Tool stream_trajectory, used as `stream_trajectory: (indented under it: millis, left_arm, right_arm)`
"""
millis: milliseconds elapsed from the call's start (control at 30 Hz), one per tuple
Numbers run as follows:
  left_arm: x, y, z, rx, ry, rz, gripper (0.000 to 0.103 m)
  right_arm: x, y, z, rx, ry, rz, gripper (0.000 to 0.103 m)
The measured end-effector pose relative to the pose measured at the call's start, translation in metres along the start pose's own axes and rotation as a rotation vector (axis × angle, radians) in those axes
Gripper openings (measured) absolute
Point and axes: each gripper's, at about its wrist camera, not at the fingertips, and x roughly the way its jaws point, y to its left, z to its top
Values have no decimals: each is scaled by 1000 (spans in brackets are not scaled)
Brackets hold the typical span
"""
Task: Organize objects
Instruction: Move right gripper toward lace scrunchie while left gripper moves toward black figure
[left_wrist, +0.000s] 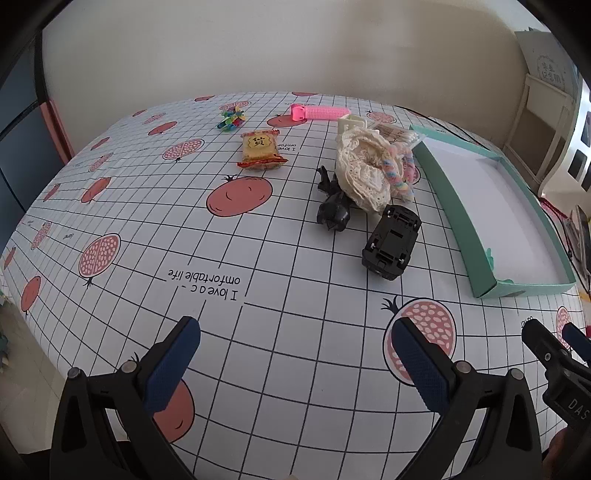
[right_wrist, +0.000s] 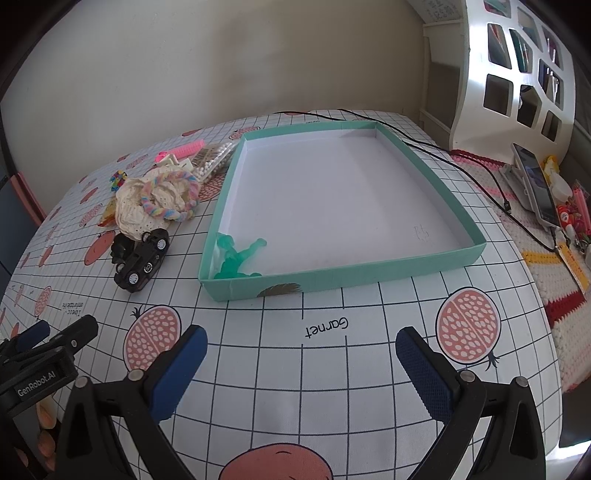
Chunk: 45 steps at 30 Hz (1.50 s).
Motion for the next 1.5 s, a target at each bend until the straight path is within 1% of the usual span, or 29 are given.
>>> stream_trajectory:
  millis: [333, 433, 533, 633, 733, 867, 1000, 1133, 1233, 1367, 1500]
  left_arm:
    - [-2, 5, 5, -37, -9, -7, 103]
    - [-8, 9, 9, -68, -18, -32, 103]
    - [-11, 15, 19, -101, -13, -73, 103]
    - [-15, 18, 36, -116, 0, -86, 103]
    - [-24, 23, 59, -133, -18, -98, 103]
    - [-37, 25, 93, -110, -52, -95, 103]
    - [-38, 28, 124, -84, -31, -85, 103]
    - [-27, 29, 141, -92, 11, -105, 103]
    - [-16, 29, 153, -99, 34, -73, 103]
    - [-3, 39, 168, -149, 52, -18, 103]
    - [11, 53, 183, -168, 55, 55, 103]
  right_arm:
    - [-1, 4, 0, -2, -1, 0, 103]
    - [-5, 5, 3, 4, -8, 8, 103]
    - [-14, 9, 13, -1, -24, 20, 103]
    - [-23, 19, 30, -38, -21, 31, 103]
    - [-29, 33, 52, -84, -8, 32, 103]
    - [-32, 55, 79, -155, 36, 68, 103]
    - [-27, 75, 98, -200, 75, 91, 103]
    - [-13, 89, 114, -211, 97, 104, 103]
    - [6, 96, 122, -207, 137, 122, 103]
    - [31, 107, 131, -193, 185, 172, 99]
    - [52, 119, 138, -198, 213, 201, 97]
